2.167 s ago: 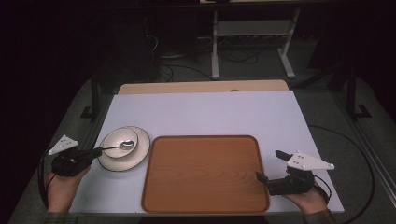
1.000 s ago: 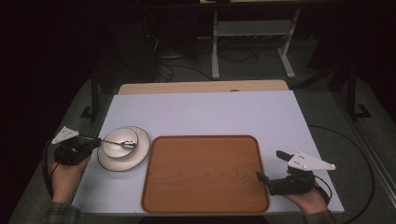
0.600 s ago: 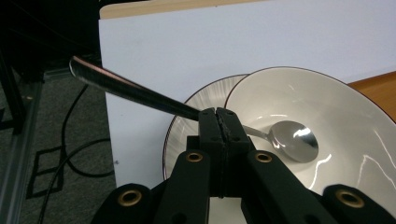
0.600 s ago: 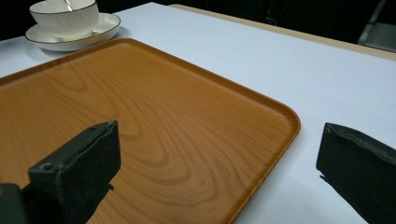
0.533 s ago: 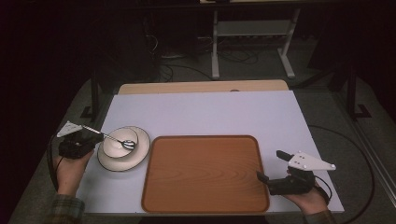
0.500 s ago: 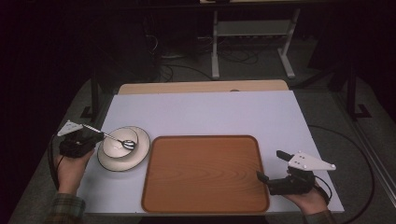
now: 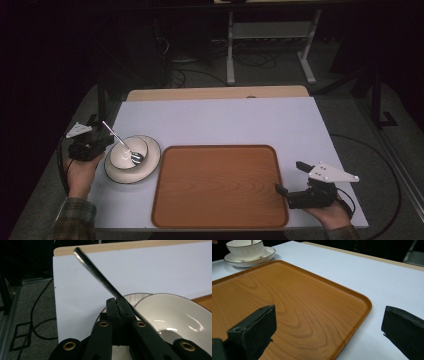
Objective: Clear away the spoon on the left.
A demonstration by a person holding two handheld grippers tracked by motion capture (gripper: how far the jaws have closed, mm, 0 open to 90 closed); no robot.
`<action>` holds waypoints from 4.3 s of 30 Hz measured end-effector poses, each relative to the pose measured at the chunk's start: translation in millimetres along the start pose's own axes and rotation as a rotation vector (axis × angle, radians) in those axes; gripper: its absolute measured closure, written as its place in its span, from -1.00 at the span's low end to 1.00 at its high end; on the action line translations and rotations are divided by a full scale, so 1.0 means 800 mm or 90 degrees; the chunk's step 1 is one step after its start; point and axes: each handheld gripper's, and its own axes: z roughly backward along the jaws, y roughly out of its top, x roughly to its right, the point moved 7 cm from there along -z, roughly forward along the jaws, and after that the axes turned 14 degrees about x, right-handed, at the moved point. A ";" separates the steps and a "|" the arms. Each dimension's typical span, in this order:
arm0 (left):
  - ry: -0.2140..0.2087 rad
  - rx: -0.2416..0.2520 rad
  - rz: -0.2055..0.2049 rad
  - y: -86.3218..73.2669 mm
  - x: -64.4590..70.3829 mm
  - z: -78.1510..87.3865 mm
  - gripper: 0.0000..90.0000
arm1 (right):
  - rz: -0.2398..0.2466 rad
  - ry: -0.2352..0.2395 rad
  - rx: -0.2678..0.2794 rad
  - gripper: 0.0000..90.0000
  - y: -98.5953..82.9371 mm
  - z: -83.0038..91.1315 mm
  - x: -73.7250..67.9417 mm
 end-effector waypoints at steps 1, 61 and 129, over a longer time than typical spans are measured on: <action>0.004 -0.002 -0.002 0.000 0.000 -0.002 0.98 | 0.000 0.000 0.000 -1.00 0.000 0.000 0.000; -0.100 0.005 0.077 0.003 0.013 -0.022 0.79 | 0.009 -0.001 -0.010 -1.00 -0.003 0.000 -0.001; -0.273 0.101 0.026 0.087 0.119 0.027 0.98 | 0.011 -0.002 -0.009 -1.00 -0.002 0.002 0.000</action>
